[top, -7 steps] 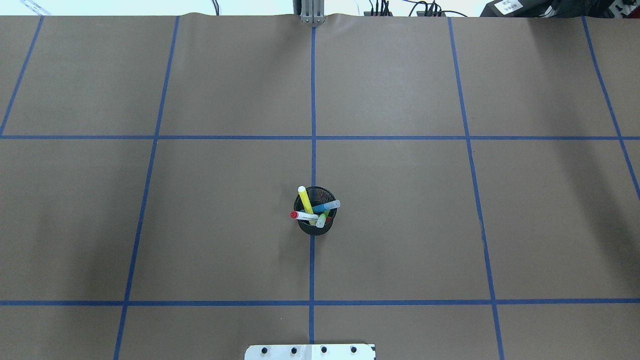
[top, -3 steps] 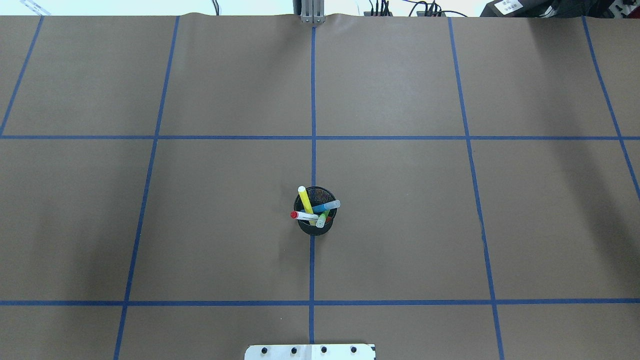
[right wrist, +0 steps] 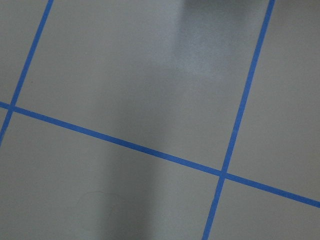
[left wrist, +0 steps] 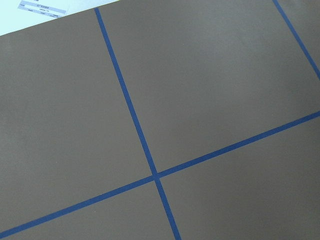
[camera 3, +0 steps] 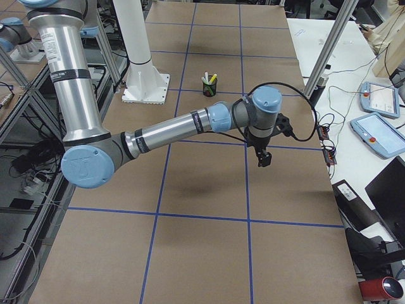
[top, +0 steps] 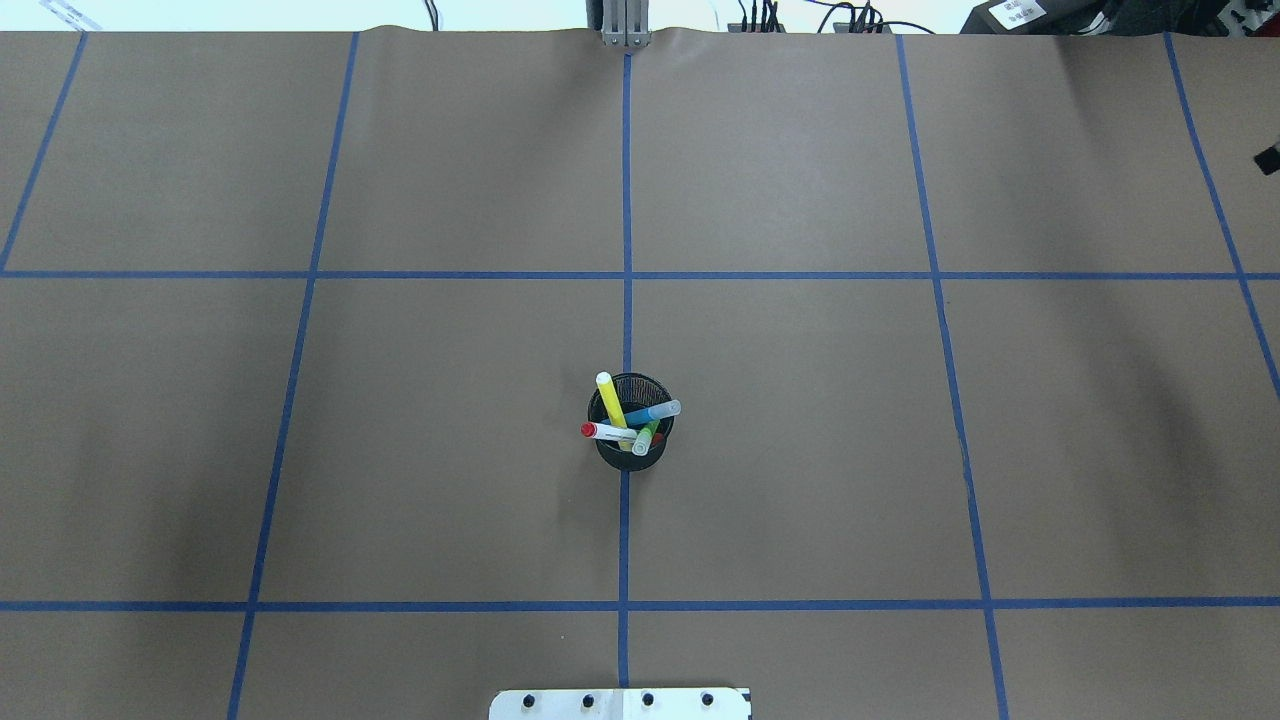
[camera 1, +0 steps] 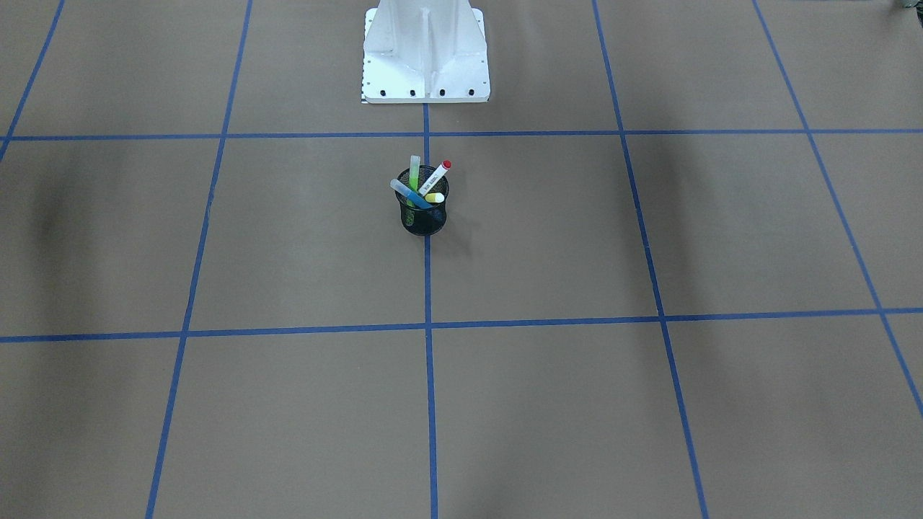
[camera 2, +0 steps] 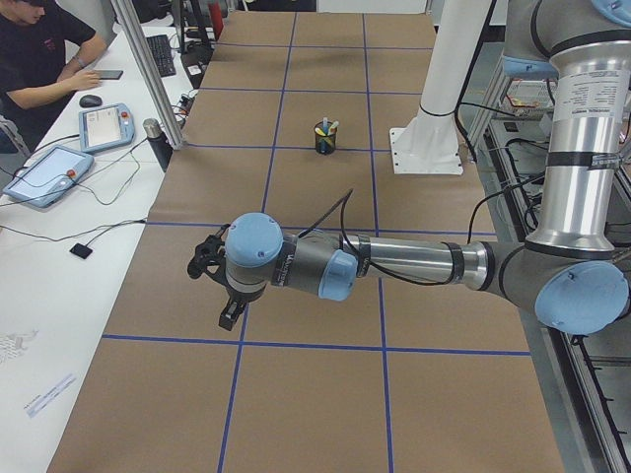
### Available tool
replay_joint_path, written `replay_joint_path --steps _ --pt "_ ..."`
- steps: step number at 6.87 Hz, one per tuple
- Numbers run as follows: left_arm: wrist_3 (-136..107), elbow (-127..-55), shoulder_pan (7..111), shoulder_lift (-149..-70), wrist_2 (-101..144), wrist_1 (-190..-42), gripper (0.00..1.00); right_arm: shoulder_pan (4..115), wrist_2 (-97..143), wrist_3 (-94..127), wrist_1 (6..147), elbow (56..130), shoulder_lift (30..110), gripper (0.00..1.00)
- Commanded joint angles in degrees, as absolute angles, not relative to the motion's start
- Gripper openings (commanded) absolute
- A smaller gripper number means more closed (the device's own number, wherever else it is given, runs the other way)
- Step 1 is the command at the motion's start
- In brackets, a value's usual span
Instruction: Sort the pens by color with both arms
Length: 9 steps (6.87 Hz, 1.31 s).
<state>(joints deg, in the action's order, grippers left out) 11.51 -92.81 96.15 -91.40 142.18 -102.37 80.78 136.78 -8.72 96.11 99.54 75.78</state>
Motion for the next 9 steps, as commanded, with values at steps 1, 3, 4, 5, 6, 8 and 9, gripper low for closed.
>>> replay_joint_path --steps 1,3,4,5,6,8,9 --pt "11.51 -92.99 96.15 -91.23 142.21 -101.34 1.0 74.3 139.03 -5.39 96.07 100.11 69.2 0.99" --pt "11.51 -92.99 96.33 -91.05 142.21 -101.25 1.0 68.32 138.69 8.99 96.06 100.54 63.75 0.99" --pt "11.51 -92.99 96.33 -91.05 142.21 -100.9 1.0 66.03 138.87 13.32 96.06 101.42 62.85 0.99" --pt "11.51 -93.08 96.33 -91.05 142.21 -100.72 1.0 63.31 139.04 16.06 96.06 101.86 62.32 0.99" --pt "11.51 -93.16 96.33 -91.05 142.21 -100.72 1.0 61.45 140.0 20.09 93.63 102.04 62.23 1.0" --pt "11.51 -93.25 96.24 -91.05 142.21 -100.55 1.0 56.19 140.19 39.39 75.78 98.64 62.31 0.99" --pt "11.51 -93.25 96.24 -91.05 142.21 -100.55 1.0 54.6 140.01 43.03 67.84 95.31 62.23 0.99"
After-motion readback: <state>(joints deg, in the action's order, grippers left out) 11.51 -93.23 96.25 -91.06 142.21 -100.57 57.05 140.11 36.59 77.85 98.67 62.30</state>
